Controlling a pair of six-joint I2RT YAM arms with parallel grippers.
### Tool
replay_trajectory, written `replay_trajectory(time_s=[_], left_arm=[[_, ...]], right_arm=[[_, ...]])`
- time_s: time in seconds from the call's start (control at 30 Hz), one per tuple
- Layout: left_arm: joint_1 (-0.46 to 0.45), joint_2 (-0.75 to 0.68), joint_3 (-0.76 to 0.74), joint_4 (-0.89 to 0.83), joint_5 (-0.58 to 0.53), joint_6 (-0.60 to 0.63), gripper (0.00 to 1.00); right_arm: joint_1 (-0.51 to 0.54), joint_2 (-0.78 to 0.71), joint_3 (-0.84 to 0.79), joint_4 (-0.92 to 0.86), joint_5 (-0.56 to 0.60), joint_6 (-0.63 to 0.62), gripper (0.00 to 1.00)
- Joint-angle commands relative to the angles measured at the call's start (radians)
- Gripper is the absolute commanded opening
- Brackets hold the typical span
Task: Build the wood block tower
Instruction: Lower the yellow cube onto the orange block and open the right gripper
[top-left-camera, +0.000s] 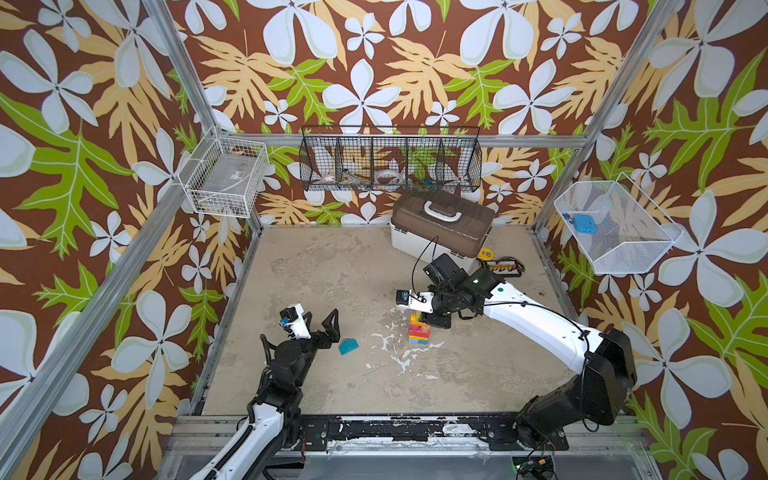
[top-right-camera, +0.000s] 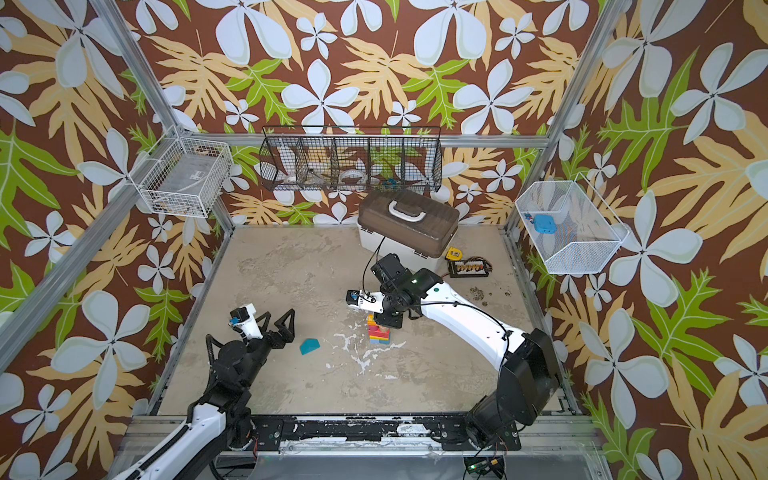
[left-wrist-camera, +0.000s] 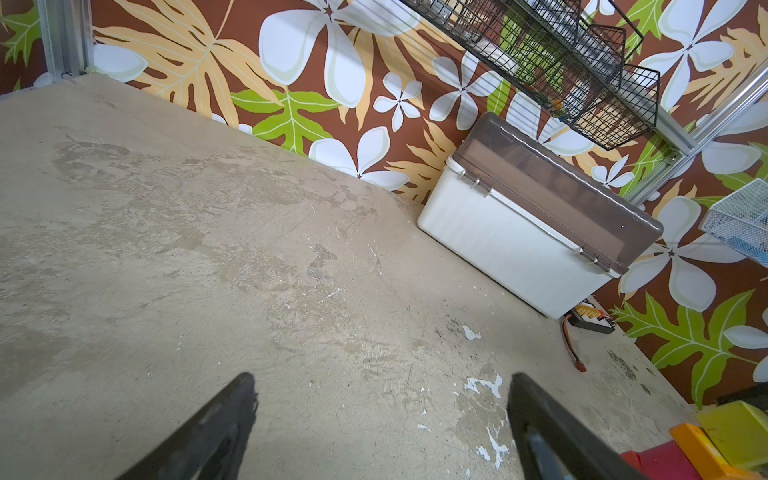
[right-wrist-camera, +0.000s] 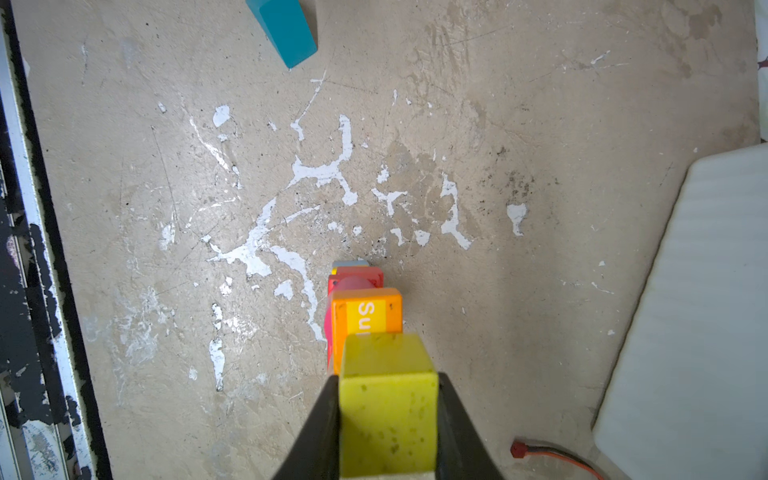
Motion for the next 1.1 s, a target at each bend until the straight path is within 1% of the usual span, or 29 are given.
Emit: replay_trajectory(time_s=[0.0,0.37,0.57,0.8,0.97,1.07], left_arm=[[0.001,0.0,-0.01,0.034,-0.009,-0.002,0.95],[0.001,0.0,-0.01,0.035,-0.009,-0.002,0.95],[0.0,0.001,-0.009,0.034,-0.01,-0.002,0.95],[-0.001,0.002,-0.01,0.036,-0.01,-0.002,0.95],[0.0,0.003,-0.009,0.036,-0.009,-0.002,0.95],[0.001,0.002,-0.009,0.037,-0.009,-0.002,0.95]], right_arm=[[-0.001,-0.006,-0.006,-0.012,0.014,0.004,0.3],[-0.001,-0.02,-0.019,-0.003,0.02,0.004,0.31],[-0.001,-0.011,-0.015,-0.003,0.003,0.007,0.33],[-0.001,-0.023,-0.01,-0.002,-0.018,0.004,0.37],[-0.001,-0.029,-0.021,0.01,-0.013,0.004,0.4],[-0.001,-0.026,-0.021,0.01,-0.009,0.006,0.41]])
